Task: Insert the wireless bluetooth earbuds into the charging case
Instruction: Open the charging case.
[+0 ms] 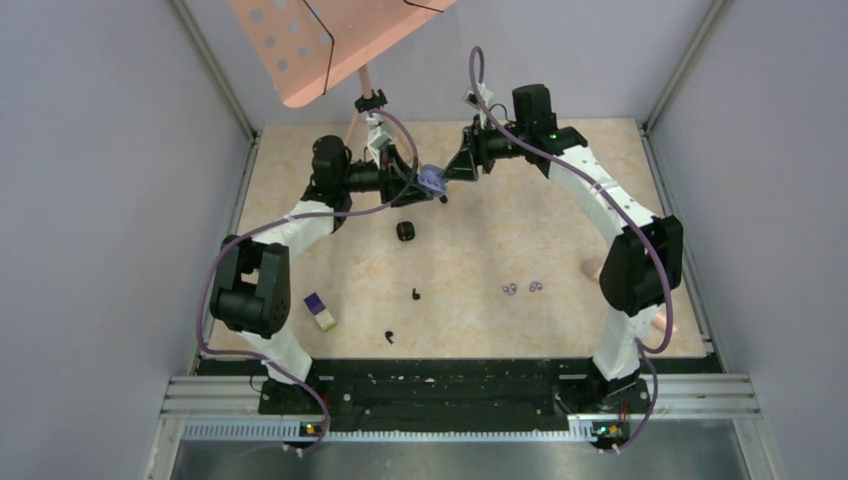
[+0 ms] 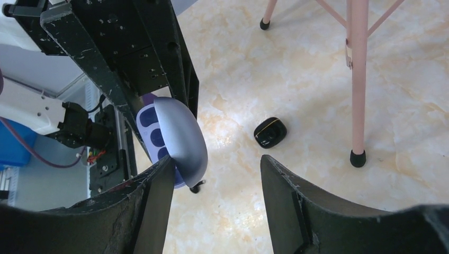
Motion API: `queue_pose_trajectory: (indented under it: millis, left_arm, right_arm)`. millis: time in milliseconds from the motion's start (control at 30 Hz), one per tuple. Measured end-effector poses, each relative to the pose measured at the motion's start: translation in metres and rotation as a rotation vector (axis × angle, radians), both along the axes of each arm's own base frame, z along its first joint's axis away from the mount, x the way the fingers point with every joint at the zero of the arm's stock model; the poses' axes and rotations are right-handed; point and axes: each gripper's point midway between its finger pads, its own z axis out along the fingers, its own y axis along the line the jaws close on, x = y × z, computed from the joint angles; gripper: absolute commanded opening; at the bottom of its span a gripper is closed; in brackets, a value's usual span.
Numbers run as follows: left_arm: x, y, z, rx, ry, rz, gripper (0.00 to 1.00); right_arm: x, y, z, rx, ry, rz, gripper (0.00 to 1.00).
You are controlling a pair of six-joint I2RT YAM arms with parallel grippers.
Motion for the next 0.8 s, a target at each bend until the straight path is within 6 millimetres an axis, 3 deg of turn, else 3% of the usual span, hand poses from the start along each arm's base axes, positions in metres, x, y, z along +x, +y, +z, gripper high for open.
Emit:
queue_pose_trajectory:
  millis: [300,500,600,800]
  left_arm:
    - [0.002,-0.001,-0.01,-0.002,0.053,0.004,0.0]
    - [0.004,0.001,-0.022,-0.001,0.123,0.028,0.0]
    - [0.008,0.003,-0.022,-0.002,0.133,0.051,0.0]
    - [0.01,0.012,-0.022,-0.002,0.145,0.097,0.0]
  right_arm:
    - [0.001,-0.007,0.003,0.016,0.005,0.006,0.63]
    - [-0.008,-0.047,0.006,-0.025,-0.02,-0.065,0.59]
    - [-0.025,-0.079,-0.012,-0.122,-0.043,-0.147,0.52]
    - [-0.069,-0.133,-0.088,-0.375,0.075,-0.322,0.4]
